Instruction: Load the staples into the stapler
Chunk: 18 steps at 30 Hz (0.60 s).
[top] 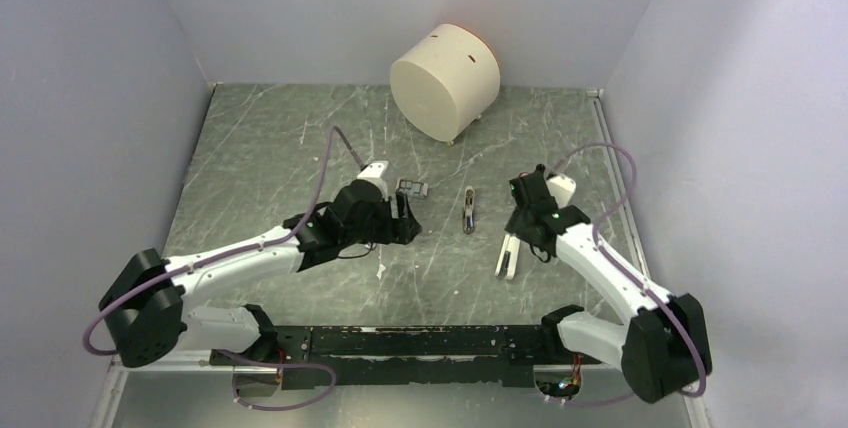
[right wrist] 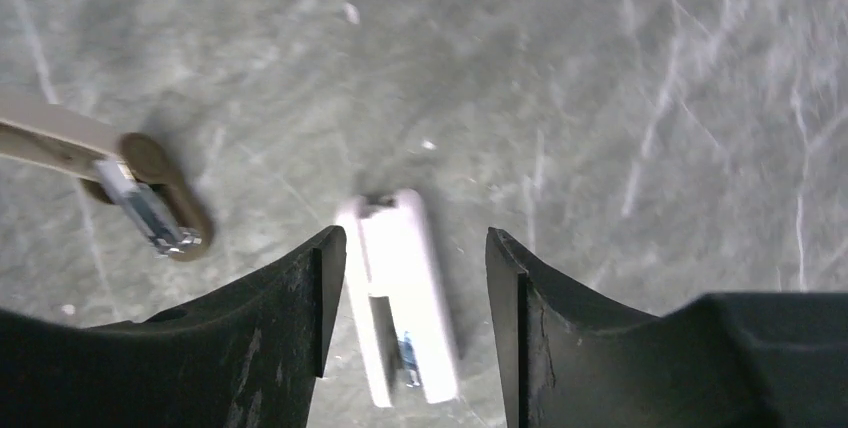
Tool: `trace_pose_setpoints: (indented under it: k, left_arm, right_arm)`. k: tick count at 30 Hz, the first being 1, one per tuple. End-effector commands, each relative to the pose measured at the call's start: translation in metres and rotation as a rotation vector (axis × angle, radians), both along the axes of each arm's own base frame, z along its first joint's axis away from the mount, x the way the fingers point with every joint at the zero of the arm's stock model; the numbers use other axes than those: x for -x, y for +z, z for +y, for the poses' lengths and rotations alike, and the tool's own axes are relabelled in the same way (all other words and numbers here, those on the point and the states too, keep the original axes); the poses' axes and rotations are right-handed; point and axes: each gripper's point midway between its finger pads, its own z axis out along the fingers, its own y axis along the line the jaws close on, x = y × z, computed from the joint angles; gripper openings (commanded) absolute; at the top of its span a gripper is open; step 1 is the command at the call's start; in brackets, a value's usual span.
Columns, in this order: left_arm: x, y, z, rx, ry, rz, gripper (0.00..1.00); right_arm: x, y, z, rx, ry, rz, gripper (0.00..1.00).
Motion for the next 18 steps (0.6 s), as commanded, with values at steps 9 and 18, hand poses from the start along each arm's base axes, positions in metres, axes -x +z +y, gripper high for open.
trace_pose_setpoints:
  k: [9,18]
  left_arm:
    - [0.032,0.003,-0.140,0.085,-0.436,-0.003,0.82]
    - [0.053,-0.047,-0.210,0.070,-0.549,0.089,0.77]
  right_arm:
    - [0.011,-0.019,-0.025,-0.156,-0.190,-0.023,0.53]
    - [0.006,-0.031,-0.035,-0.309,-0.258,-0.067,0.52]
